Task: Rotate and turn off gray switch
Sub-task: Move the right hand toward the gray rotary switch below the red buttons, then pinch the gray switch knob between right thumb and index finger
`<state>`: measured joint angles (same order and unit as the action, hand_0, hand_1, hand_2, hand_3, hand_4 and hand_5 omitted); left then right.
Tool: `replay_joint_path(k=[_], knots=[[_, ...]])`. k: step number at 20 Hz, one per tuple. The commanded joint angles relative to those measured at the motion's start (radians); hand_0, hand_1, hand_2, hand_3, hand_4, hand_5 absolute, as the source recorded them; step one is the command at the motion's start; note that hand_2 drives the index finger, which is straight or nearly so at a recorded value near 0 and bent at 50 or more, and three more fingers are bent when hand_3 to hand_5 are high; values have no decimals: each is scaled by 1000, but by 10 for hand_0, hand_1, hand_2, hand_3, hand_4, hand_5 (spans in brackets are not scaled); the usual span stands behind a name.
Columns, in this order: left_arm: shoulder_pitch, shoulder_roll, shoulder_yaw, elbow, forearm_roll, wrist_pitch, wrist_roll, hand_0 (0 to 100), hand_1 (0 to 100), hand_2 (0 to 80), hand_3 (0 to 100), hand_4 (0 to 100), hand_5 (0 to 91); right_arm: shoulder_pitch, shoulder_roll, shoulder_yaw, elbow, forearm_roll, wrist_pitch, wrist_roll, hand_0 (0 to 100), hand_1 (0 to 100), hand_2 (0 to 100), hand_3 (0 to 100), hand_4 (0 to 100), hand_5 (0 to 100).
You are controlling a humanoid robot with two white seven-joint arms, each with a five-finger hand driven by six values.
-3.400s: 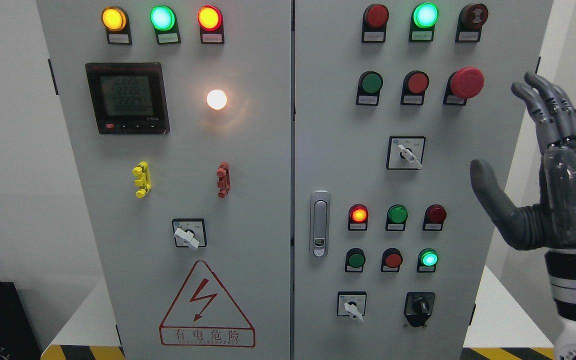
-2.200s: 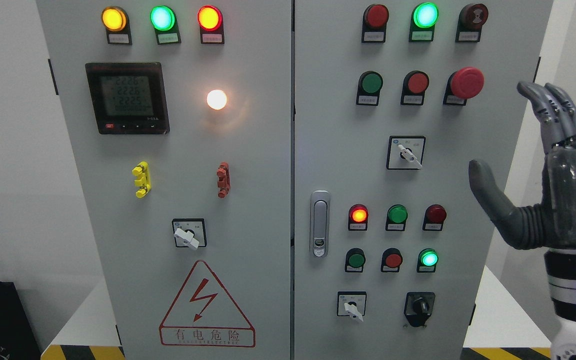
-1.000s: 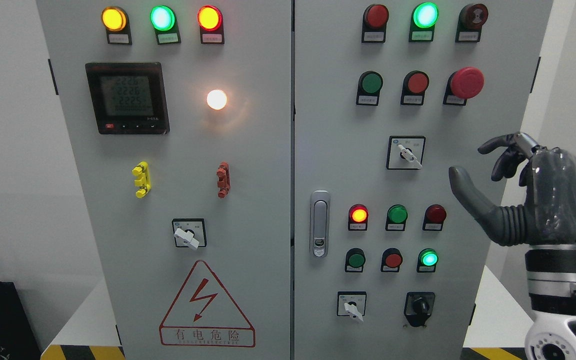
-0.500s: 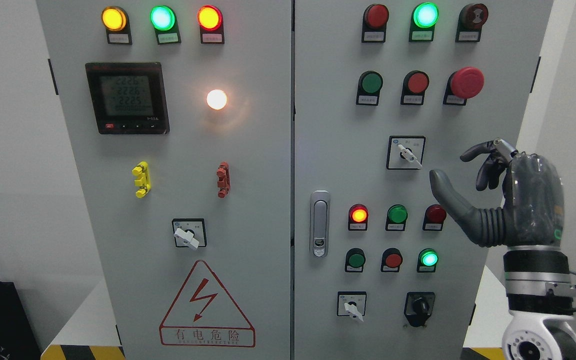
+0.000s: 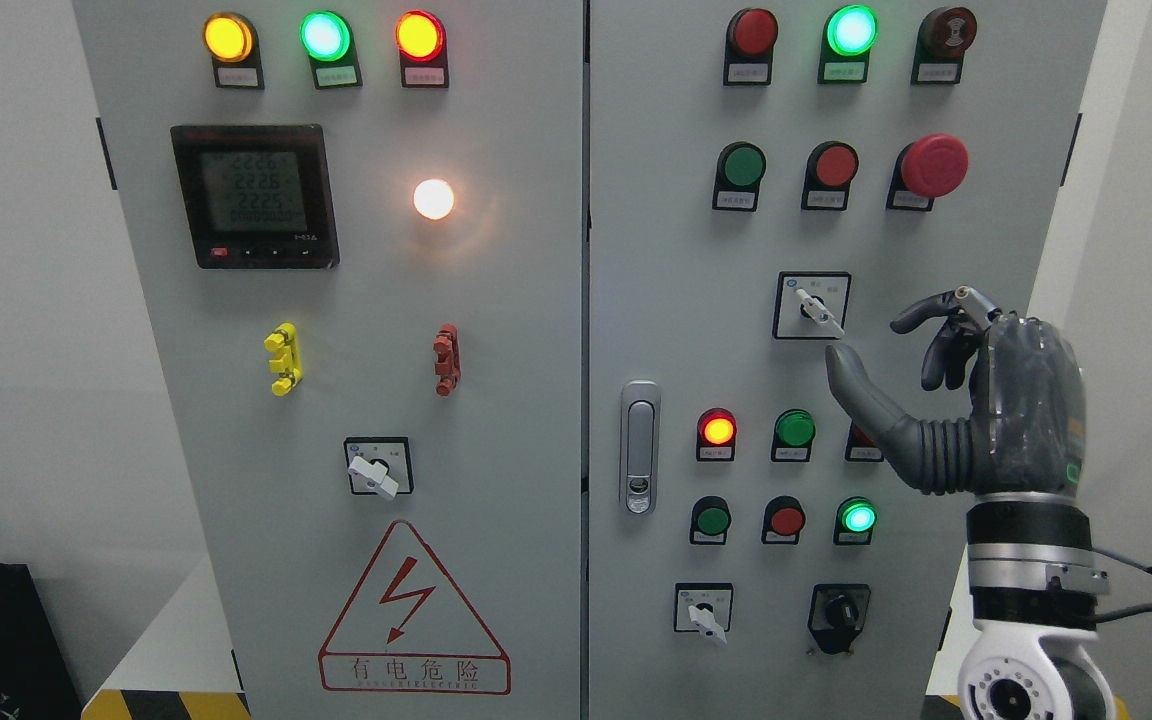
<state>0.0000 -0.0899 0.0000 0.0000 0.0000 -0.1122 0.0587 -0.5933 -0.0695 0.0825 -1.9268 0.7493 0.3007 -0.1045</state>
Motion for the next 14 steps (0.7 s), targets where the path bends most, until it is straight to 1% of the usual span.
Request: replay_joint_path(k=[1,5,9,14], knots=[[-9,-1,8,-25,20,2,0,120,389,0,0,0,0,-14,53,22,28,22,8,-1,27,440,525,957,1000,1000],[-9,1,8,-25,20,2,0,120,389,0,0,0,0,-55,74,20,60,22,41,-1,35,430,529,955,1000,1000],[-9,1,8,-25,20,0,0,120,389,0,0,0,0,-74,74,20,78,21,63,-3,37,424,531,954,1000,1000],[-9,-1,8,-25,20,0,0,120,389,0,0,0,0,-74,73,20,84,19,64,-3,46,420,537,952,1000,1000]])
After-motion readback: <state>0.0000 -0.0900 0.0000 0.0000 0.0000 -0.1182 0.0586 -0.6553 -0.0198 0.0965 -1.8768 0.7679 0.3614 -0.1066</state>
